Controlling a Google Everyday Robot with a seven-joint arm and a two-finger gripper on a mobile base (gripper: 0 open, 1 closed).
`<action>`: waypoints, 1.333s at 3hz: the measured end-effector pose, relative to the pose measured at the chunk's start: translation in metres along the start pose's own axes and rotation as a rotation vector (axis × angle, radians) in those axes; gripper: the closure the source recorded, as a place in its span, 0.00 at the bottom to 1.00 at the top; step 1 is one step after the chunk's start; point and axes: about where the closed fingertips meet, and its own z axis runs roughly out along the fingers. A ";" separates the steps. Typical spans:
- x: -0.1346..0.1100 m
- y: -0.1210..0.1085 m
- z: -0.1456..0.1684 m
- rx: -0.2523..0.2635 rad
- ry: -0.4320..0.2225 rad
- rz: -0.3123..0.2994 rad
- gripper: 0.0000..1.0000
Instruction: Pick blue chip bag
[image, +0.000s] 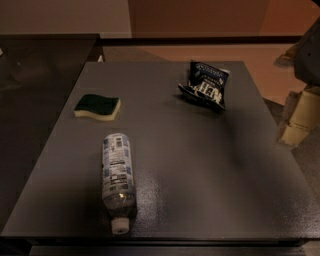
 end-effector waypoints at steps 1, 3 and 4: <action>0.000 0.000 0.000 0.000 0.000 0.000 0.00; -0.023 -0.027 0.017 0.027 -0.035 0.062 0.00; -0.039 -0.056 0.044 0.039 -0.064 0.139 0.00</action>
Offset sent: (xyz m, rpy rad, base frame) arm 0.0699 0.0365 -0.0086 0.0921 -0.0372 -0.1065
